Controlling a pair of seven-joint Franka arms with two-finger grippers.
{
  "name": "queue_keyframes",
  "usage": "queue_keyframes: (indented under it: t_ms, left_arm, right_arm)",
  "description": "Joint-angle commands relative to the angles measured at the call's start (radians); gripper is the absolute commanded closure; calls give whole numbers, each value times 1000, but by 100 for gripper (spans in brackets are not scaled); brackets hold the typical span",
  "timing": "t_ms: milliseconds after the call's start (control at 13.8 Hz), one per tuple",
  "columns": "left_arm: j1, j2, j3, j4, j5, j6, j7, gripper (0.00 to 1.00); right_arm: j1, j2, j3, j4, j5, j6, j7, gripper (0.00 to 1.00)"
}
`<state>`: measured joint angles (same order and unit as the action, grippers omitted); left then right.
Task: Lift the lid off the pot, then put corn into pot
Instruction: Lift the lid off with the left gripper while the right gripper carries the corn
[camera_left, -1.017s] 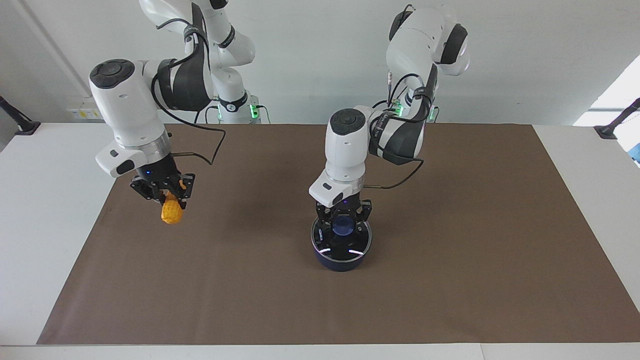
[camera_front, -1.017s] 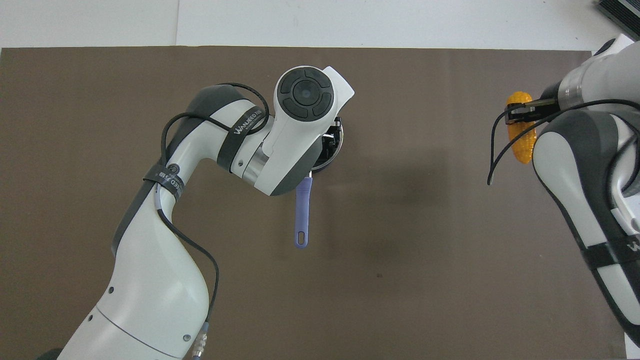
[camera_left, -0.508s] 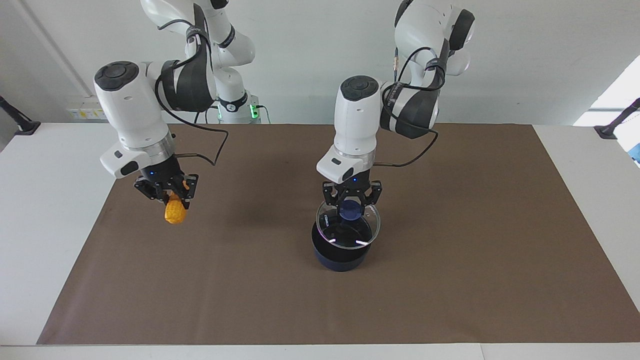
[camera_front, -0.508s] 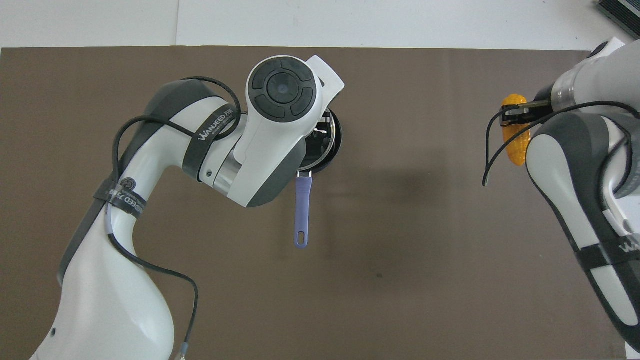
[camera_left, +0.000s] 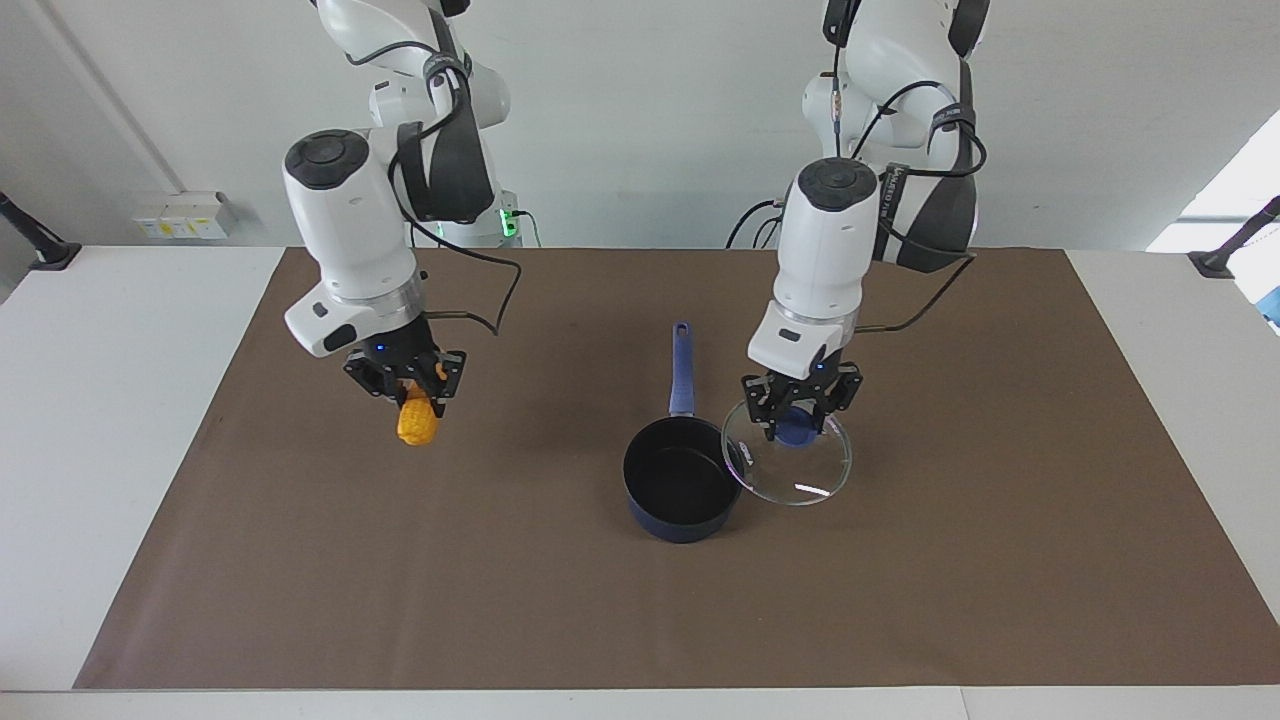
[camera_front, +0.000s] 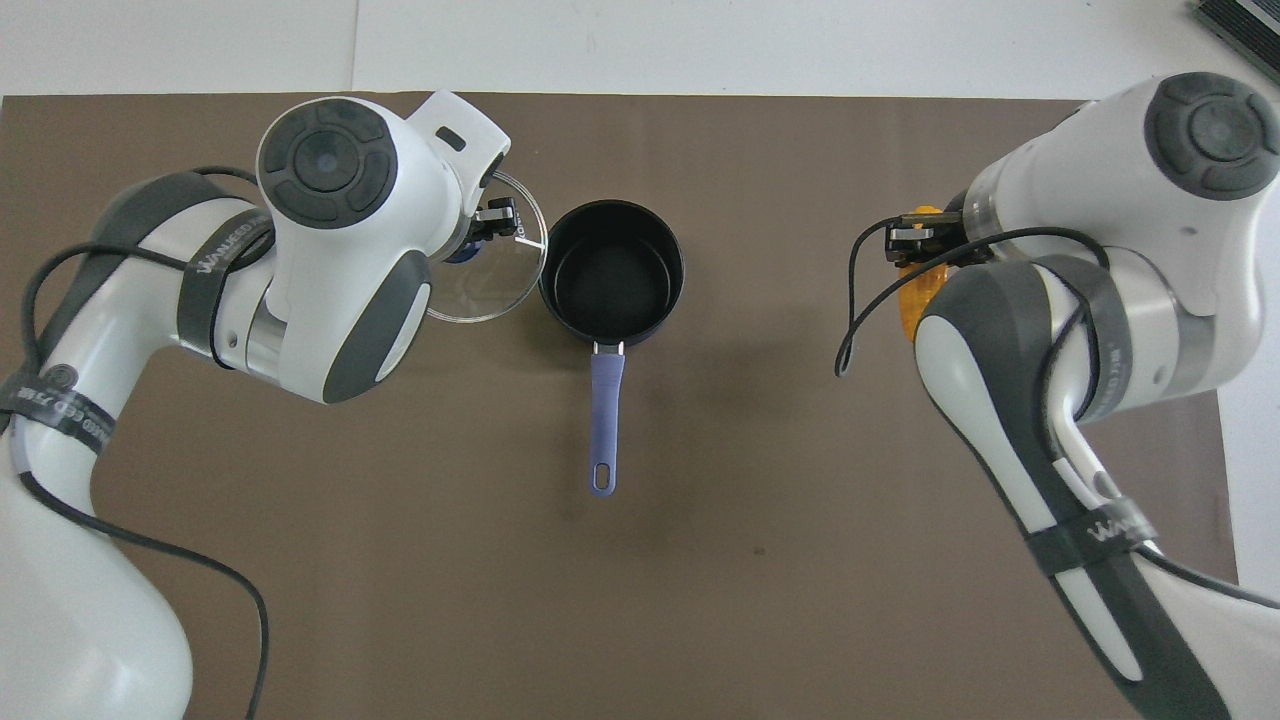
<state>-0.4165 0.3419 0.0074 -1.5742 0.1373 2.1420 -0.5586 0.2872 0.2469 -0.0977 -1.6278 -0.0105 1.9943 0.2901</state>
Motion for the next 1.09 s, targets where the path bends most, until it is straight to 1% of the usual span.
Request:
queue_keyframes:
  t_ms: [0, 73, 218, 291, 436, 508, 654, 726, 799, 1017]
  left_arm:
    - [91, -101, -12, -199, 18, 148, 104, 100]
    - [102, -106, -10, -205, 10, 147, 159, 100]
    - [159, -122, -15, -251, 8, 159, 222, 100]
    - [180, -136, -15, -280, 7, 171, 262, 100]
    - [223, -147, -15, -308, -19, 185, 354, 100]
    - [240, -149, -14, -311, -47, 184, 400, 100]
    - [289, -152, -15, -335, -79, 185, 507, 100]
    - [315, -152, -14, -340, -93, 185, 557, 100]
    - [343, -152, -14, -355, -103, 188, 593, 100]
    - [389, -133, -14, -385, -116, 234, 646, 100]
  right_arm:
    - [76, 67, 0, 41, -3, 26, 171, 100]
    - [111, 115, -2, 95, -3, 43, 226, 100]
    - [138, 217, 0, 222, 0, 46, 305, 100]
    - [157, 253, 0, 264, 7, 52, 346, 100]
    - [194, 307, 0, 302, 7, 111, 467, 100]
    - [199, 337, 0, 324, 7, 148, 493, 100]
    - [213, 408, 0, 402, 9, 211, 529, 100]
    - [216, 429, 4, 429, 11, 231, 559, 100]
    - [214, 434, 31, 434, 12, 245, 582, 100]
    - [214, 451, 70, 425, 47, 293, 586, 100]
